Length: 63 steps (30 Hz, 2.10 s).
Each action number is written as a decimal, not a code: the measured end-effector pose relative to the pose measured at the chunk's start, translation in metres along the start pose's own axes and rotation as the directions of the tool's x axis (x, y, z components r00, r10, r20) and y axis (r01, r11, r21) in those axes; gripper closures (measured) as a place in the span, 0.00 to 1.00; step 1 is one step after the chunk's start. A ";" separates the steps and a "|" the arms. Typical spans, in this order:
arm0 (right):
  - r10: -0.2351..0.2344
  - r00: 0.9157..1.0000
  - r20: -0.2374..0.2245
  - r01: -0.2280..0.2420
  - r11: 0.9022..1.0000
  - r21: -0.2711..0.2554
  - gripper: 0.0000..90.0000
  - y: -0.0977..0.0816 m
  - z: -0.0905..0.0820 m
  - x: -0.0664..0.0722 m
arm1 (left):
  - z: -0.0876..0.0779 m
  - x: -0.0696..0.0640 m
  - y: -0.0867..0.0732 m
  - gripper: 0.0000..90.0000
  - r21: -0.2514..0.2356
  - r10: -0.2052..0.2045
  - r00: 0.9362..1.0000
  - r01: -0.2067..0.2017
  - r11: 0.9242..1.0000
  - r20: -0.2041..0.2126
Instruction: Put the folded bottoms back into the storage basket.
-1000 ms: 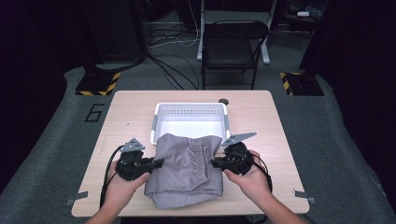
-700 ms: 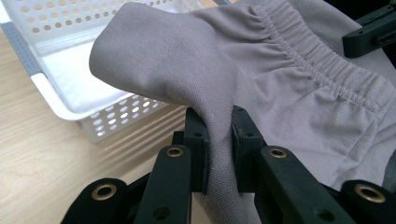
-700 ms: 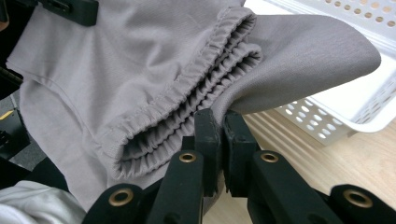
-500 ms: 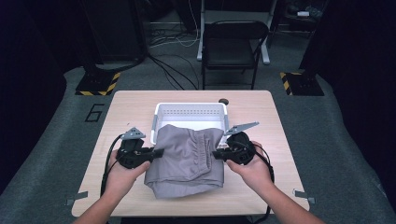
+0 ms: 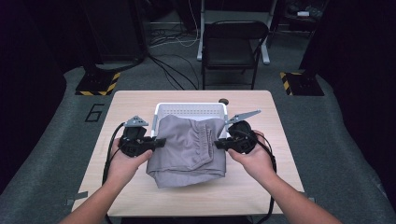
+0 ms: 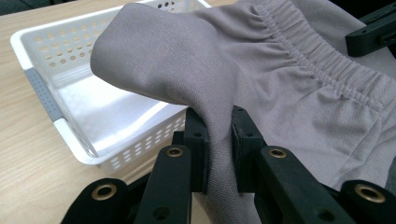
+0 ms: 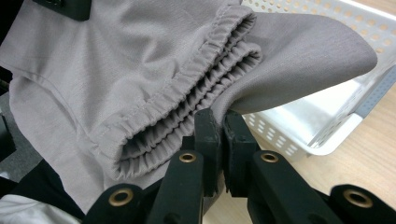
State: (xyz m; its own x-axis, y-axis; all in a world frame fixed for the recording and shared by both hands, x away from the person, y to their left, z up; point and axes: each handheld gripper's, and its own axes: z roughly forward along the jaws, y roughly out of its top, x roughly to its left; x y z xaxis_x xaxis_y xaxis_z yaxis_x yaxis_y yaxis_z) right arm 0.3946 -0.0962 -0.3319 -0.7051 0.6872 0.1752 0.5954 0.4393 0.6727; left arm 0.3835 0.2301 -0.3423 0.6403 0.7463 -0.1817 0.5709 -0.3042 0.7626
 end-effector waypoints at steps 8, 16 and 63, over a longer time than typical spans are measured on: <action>-0.029 1.000 0.012 0.029 1.000 -0.003 0.96 0.012 -0.003 -0.003 | 0.001 0.005 0.011 0.89 -0.006 -0.003 1.000 0.003 1.000 -0.004; -0.041 0.999 0.034 0.042 0.999 -0.007 0.96 0.021 -0.001 -0.008 | 0.009 0.008 0.022 0.89 -0.016 -0.012 1.000 0.012 1.000 -0.010; 0.030 0.990 0.135 -0.031 0.999 0.004 0.96 0.075 0.050 -0.062 | 0.068 0.073 0.063 0.89 0.000 -0.081 0.995 0.082 0.997 -0.057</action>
State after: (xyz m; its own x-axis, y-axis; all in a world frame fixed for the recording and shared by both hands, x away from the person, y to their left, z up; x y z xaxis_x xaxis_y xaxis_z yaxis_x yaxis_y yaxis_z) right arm 0.5027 -0.0769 -0.3280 -0.6280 0.7722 0.0969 0.6188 0.4200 0.6639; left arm 0.5011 0.2247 -0.3492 0.5610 0.8014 -0.2072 0.6210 -0.2420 0.7455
